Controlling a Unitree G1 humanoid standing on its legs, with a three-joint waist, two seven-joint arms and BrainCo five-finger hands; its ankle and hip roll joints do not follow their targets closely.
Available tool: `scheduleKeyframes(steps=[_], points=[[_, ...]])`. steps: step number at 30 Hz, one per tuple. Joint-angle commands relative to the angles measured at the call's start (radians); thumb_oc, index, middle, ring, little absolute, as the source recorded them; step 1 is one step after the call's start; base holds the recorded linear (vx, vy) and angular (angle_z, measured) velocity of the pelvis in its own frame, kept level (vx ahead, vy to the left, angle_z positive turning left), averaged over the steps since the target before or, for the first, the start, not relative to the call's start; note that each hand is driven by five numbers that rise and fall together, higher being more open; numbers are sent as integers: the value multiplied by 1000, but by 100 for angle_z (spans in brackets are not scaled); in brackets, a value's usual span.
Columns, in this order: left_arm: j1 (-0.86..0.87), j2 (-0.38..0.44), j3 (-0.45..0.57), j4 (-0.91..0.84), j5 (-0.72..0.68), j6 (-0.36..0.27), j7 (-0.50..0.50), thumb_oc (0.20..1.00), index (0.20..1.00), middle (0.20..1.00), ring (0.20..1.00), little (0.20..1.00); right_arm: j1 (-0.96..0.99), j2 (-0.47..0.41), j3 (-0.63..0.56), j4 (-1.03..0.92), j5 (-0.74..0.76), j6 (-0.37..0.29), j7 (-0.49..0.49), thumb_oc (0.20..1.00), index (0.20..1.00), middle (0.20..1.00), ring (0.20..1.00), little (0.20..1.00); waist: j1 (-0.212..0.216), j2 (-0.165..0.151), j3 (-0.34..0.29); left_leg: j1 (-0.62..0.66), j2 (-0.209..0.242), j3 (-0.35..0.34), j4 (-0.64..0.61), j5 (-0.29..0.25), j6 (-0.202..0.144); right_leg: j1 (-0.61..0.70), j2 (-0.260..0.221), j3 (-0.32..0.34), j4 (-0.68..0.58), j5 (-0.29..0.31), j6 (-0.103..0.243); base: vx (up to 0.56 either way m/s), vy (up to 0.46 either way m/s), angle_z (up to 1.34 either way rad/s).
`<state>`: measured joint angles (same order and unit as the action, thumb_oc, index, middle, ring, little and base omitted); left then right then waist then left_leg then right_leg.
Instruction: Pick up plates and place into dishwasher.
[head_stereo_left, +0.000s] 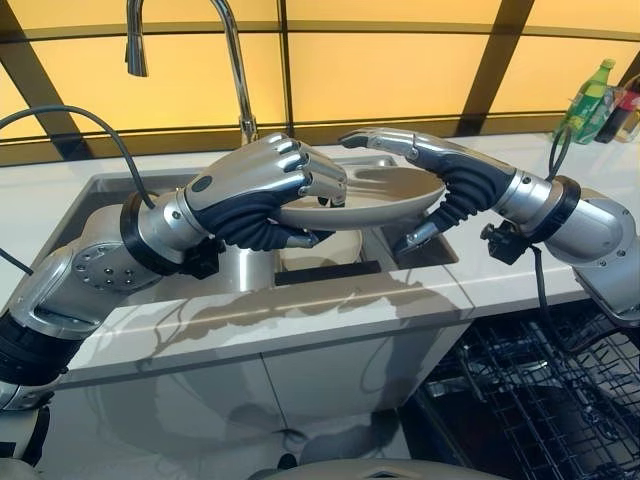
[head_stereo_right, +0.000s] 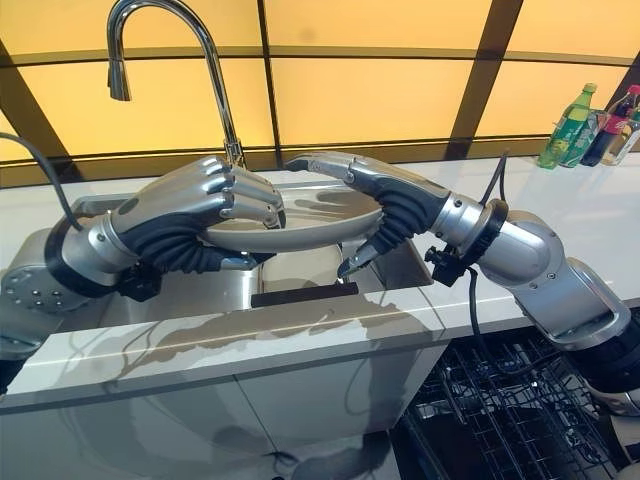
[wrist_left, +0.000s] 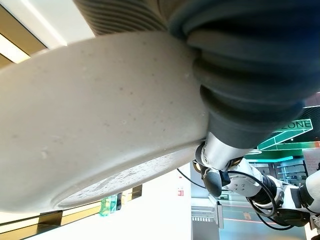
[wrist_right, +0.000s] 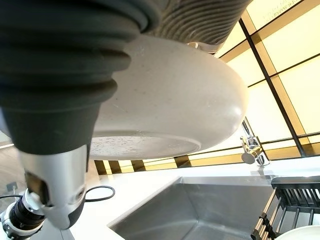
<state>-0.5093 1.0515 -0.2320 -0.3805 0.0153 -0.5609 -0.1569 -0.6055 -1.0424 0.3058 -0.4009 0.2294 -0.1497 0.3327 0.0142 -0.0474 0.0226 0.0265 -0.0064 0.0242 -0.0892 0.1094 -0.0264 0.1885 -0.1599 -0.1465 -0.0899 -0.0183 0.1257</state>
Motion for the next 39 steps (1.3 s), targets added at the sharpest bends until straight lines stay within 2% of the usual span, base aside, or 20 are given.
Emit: scheduleKeyframes(steps=[1,2,3,9,12,16,23,27,28,29,30,31,34,39], points=[[-4,-9,71,-40,-83,-34,37,200,200,200,200,200,16,-34,-13,2,-4,11,3,752,752,752,752,752,26,11,-51,65,64,1,17,-109,-54,-84,-23,12,52,47,36,0,0,0],[-4,-13,73,-41,-84,-34,33,200,200,200,200,200,16,-31,-13,3,-4,11,5,401,401,401,401,401,27,11,-52,66,64,1,17,-109,-54,-84,-23,11,51,47,36,0,0,0],[-2,-19,75,-43,-86,-32,31,200,200,200,200,200,14,-27,-9,2,-1,11,-4,200,200,200,200,200,27,11,-51,66,65,0,17,-109,-55,-83,-22,11,51,46,35,0,0,0],[12,-46,87,-46,-93,-30,27,200,200,200,200,200,15,8,-13,-2,13,13,-43,200,200,200,200,200,31,11,-51,66,68,-1,19,-111,-56,-80,-19,10,50,44,33,0,0,0],[7,-66,82,-44,-86,-28,37,200,200,200,200,200,2,49,-13,3,26,16,-102,200,200,200,200,200,32,11,-50,66,69,-1,21,-112,-56,-80,-17,12,48,44,31,0,0,0],[7,-89,88,-41,-80,-27,27,200,200,200,200,200,11,104,-26,10,14,9,-119,200,200,200,200,200,32,14,-52,65,70,-1,21,-116,-55,-82,-16,15,45,42,30,0,0,0],[12,-91,105,-44,-96,-11,35,200,200,200,200,200,48,101,-58,3,21,7,-122,200,200,200,200,200,26,15,-52,67,75,9,22,-116,-56,-82,-14,16,45,41,28,0,0,0],[16,-106,108,-42,-108,22,43,200,200,200,200,200,55,121,-72,12,11,-7,-161,200,200,200,200,200,27,13,-48,66,74,9,23,-116,-56,-82,-15,14,47,40,27,-16,-2,0],[22,-118,111,-33,-130,63,53,200,200,200,200,200,55,134,-75,18,-2,-14,-175,200,200,200,200,200,28,14,-47,67,74,9,23,-116,-56,-81,-15,13,47,40,27,0,0,0],[30,-129,115,-27,-151,92,56,395,395,395,395,395,59,141,-80,22,-15,-21,-181,200,200,200,200,200,28,15,-47,67,74,9,23,-117,-56,-81,-15,13,46,40,27,-33,0,0],[43,-146,122,-17,-177,118,58,746,746,746,746,746,64,152,-87,26,-34,-26,-187,200,200,200,200,200,29,15,-47,68,74,9,22,-118,-56,-79,-15,13,45,39,27,-35,-3,0],[66,-165,131,-9,-193,142,69,1000,1000,1000,1000,1000,76,160,-98,28,-51,-38,-196,200,200,200,200,200,30,16,-46,68,74,9,22,-118,-56,-79,-16,12,44,39,28,-39,-7,0],[126,-227,149,14,-233,189,116,1000,1000,1000,1000,1000,108,186,-130,29,-85,-61,-223,200,200,200,200,200,29,15,-42,71,76,11,21,-121,-54,-77,-16,10,42,39,29,-50,-17,0],[208,-312,209,37,-274,177,219,1000,1000,1000,1000,1000,168,208,-222,50,-143,-97,-261,200,200,200,200,200,21,14,-39,75,81,17,19,-124,-55,-77,-14,15,38,40,28,-24,-9,0]])
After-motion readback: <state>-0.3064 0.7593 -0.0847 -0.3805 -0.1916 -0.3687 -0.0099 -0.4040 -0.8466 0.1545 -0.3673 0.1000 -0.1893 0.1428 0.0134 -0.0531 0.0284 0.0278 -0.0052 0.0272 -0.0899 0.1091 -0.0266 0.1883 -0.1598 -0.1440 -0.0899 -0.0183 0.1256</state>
